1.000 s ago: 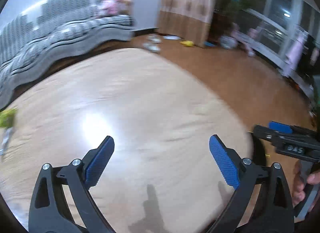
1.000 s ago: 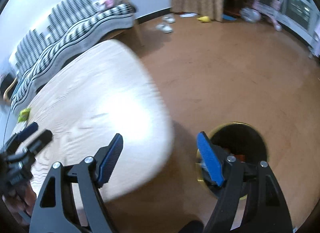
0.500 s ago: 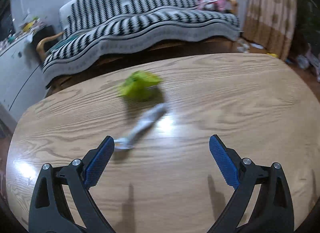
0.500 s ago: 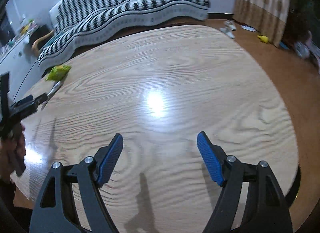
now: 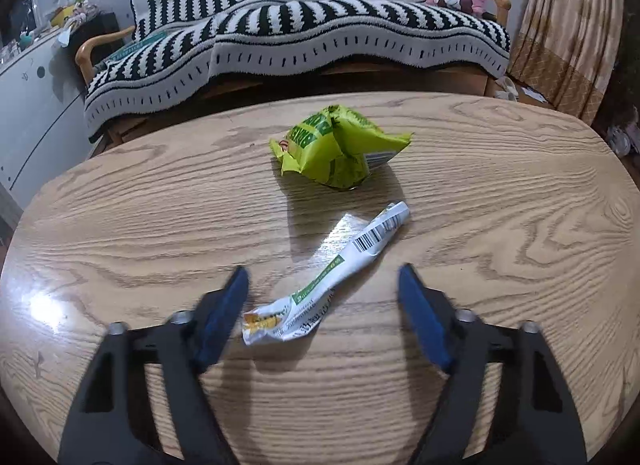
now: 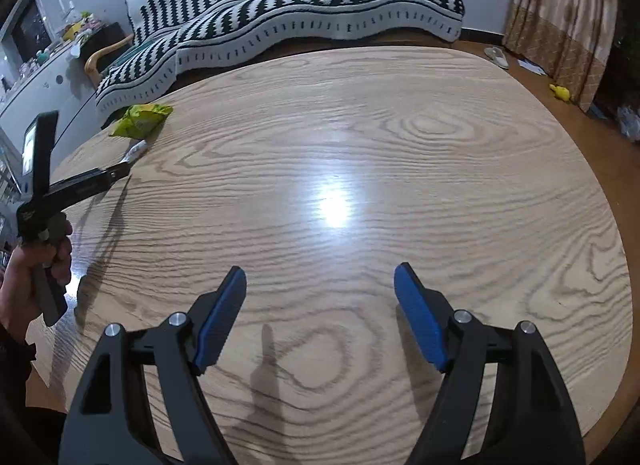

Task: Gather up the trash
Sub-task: 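Grasp the white wrapper strip with the left gripper while the right grasps the green popcorn bag, then carry strip and popcorn bag over the bin and open both grippers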

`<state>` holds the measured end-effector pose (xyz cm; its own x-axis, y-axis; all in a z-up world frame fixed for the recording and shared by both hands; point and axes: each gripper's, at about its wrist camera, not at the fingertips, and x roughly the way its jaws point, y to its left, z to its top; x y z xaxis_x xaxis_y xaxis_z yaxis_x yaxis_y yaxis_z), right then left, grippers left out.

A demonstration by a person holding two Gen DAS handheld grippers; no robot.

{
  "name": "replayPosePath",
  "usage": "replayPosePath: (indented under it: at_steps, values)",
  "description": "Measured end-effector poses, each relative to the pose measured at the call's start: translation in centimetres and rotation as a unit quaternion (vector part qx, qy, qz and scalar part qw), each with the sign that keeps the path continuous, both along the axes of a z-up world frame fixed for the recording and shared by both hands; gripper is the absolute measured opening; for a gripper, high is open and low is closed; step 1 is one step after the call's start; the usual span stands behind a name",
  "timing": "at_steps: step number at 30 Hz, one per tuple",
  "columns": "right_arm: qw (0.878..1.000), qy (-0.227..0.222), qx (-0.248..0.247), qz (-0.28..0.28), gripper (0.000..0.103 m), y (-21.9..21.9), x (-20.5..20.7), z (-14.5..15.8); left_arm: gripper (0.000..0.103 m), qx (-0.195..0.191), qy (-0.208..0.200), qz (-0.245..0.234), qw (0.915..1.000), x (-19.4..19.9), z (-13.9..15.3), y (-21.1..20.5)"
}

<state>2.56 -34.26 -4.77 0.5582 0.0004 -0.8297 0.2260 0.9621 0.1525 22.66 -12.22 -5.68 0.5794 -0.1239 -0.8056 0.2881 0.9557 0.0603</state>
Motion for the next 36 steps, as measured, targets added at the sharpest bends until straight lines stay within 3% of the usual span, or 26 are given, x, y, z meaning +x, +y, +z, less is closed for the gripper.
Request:
replayPosePath:
  at_steps: [1,2,3,5,6,11,15,22,27,32,33,34,35,36]
  values:
    - [1.0,-0.001,0.0,0.003,0.074,0.4,0.3,0.0,0.054,-0.007,-0.002,-0.001,1.0,-0.1,0.0,0.0]
    - [1.0,-0.003,-0.001,0.007,0.074,0.8,0.5,0.0,0.035,-0.014,0.0,0.0,0.9999,0.0,0.0,0.2]
    - [1.0,-0.005,-0.002,0.011,0.074,1.2,0.8,0.1,0.025,-0.012,0.001,-0.001,0.9999,0.0,0.1,0.2]
    - [1.0,-0.011,0.001,0.02,0.074,2.0,1.4,0.5,0.009,-0.023,0.009,-0.004,0.9997,-0.3,0.4,0.5]
    - [1.0,-0.016,0.005,0.026,0.074,2.5,1.8,0.8,0.007,-0.034,0.015,-0.007,0.9993,-0.5,0.7,0.7]
    - [0.997,-0.033,0.047,0.054,0.074,5.7,4.8,2.0,0.006,-0.041,0.024,-0.026,0.9985,-3.2,2.6,2.5]
    - [0.993,-0.032,0.057,0.1,0.074,11.3,9.7,3.0,0.006,-0.051,0.031,-0.05,0.997,-6.2,4.0,5.4]
    - [0.987,-0.034,0.031,0.154,0.084,20.4,20.7,5.1,0.006,-0.082,0.02,0.015,0.9963,-6.4,4.9,13.0]
    - [0.989,-0.001,-0.003,0.151,0.085,24.7,28.3,3.2,0.006,-0.078,0.017,0.054,0.9953,-5.4,4.1,16.0]
    - [0.987,0.032,-0.039,0.151,0.085,25.9,31.3,0.4,0.006,-0.07,0.015,0.067,0.9952,-4.7,3.9,17.0]
    - [0.987,0.034,-0.039,0.151,0.081,26.1,31.6,0.3,0.006,-0.069,0.016,0.068,0.9952,-4.7,3.8,17.0]
    - [0.987,0.038,-0.034,0.153,0.069,26.0,31.5,0.1,0.006,-0.067,0.017,0.069,0.9952,-4.6,3.7,17.0]
    - [0.987,0.039,-0.038,0.149,0.048,26.0,31.1,0.1,0.006,-0.065,0.018,0.07,0.9952,-4.5,3.7,16.9]
    - [0.987,0.038,-0.035,0.151,0.046,25.9,30.4,0.3,0.006,-0.064,0.02,0.071,0.9952,-4.5,3.7,16.8]
